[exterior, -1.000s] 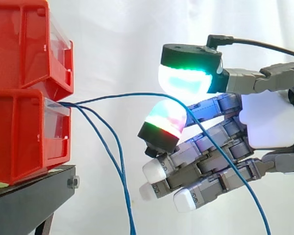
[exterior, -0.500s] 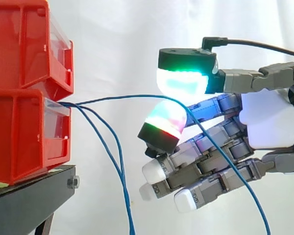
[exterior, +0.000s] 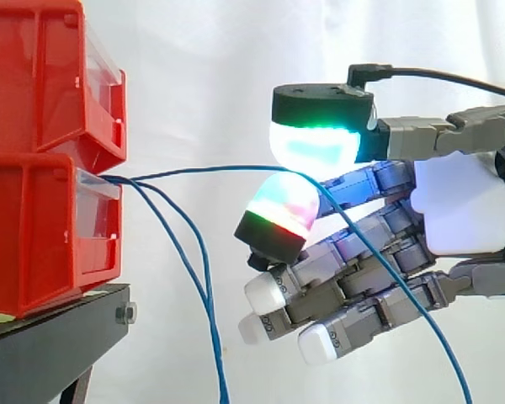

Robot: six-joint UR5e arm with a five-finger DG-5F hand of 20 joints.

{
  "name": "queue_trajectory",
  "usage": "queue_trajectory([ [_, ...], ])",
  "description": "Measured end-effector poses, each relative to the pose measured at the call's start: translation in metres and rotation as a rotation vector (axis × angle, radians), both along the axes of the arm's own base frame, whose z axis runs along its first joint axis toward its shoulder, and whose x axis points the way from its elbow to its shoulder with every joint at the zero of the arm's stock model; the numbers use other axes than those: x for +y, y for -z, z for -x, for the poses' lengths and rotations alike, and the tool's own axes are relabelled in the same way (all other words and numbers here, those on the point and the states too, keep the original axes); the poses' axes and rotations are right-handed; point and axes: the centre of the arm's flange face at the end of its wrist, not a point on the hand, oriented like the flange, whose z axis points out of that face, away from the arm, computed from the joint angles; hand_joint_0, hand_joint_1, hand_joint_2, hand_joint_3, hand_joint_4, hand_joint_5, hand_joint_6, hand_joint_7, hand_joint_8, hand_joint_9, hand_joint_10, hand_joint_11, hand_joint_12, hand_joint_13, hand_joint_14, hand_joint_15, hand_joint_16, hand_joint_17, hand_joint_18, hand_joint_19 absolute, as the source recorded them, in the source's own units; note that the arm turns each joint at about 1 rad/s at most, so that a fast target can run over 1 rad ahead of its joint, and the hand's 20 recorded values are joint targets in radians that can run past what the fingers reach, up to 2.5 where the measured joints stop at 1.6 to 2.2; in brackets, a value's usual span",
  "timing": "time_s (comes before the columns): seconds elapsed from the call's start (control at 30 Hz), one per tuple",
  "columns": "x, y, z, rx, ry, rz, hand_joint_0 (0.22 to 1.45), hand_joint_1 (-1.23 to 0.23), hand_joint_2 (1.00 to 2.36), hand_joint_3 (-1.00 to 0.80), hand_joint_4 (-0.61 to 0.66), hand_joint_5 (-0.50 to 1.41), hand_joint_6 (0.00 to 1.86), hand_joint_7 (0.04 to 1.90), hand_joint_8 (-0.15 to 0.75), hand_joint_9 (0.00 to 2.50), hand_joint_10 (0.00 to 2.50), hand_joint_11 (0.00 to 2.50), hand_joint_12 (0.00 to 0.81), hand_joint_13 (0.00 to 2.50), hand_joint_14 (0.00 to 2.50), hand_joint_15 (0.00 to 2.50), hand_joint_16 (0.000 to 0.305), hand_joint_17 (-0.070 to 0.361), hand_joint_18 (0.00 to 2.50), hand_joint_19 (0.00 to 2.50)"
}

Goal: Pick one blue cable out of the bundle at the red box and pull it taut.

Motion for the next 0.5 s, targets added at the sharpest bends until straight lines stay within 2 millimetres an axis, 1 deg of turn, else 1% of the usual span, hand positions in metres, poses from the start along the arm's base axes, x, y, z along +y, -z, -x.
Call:
queue_trajectory([
  [0.07,0.0,-0.0001,0.0,-0.001,0.0,-0.001,0.6,-0.7,1.02,-0.11,0.26,-0.14,0.74,1.16,0.363,0.6,0.02,0.56,0.41,0.25,0.0,0.14,0.058,0.131,0.49,0.37],
  [0.13,0.0,0.0,0.0,-0.001,0.0,-0.002,0.6,-0.72,1.02,-0.1,0.26,-0.15,0.75,1.11,0.361,0.61,0.01,0.56,0.411,0.25,0.0,0.14,0.059,0.132,0.49,0.37],
  [0.2,0.0,-0.0006,-0.0003,-0.001,0.0,-0.002,0.61,-0.74,1.02,-0.1,0.26,-0.15,0.75,1.1,0.359,0.6,0.01,0.57,0.411,0.25,0.0,0.14,0.059,0.132,0.49,0.36],
  [0.27,0.0,-0.0012,-0.0004,-0.002,0.0,-0.003,0.61,-0.77,1.02,-0.08,0.27,-0.15,0.76,1.14,0.358,0.6,0.01,0.58,0.41,0.25,0.0,0.13,0.059,0.132,0.49,0.36],
  [0.3,0.0,-0.0013,-0.0004,-0.002,0.0,-0.003,0.62,-0.82,1.02,-0.08,0.28,-0.16,0.77,1.18,0.355,0.61,0.01,0.58,0.411,0.25,0.0,0.13,0.059,0.132,0.5,0.36],
  [0.33,0.0,-0.0012,-0.0004,-0.002,0.0,-0.003,0.62,-0.82,1.03,-0.08,0.28,-0.16,0.76,1.2,0.354,0.61,0.01,0.58,0.41,0.26,0.0,0.12,0.059,0.132,0.51,0.35],
  [0.43,0.0,-0.0013,-0.0004,-0.002,0.0,-0.004,0.62,-0.83,1.03,-0.06,0.29,-0.16,0.78,1.19,0.353,0.62,0.01,0.59,0.41,0.27,0.0,0.13,0.059,0.132,0.51,0.35],
  [0.5,0.0,-0.0012,-0.0005,-0.002,0.001,-0.003,0.62,-0.83,1.03,-0.05,0.26,-0.16,0.78,1.19,0.355,0.63,0.01,0.58,0.41,0.27,0.0,0.13,0.059,0.132,0.52,0.35],
])
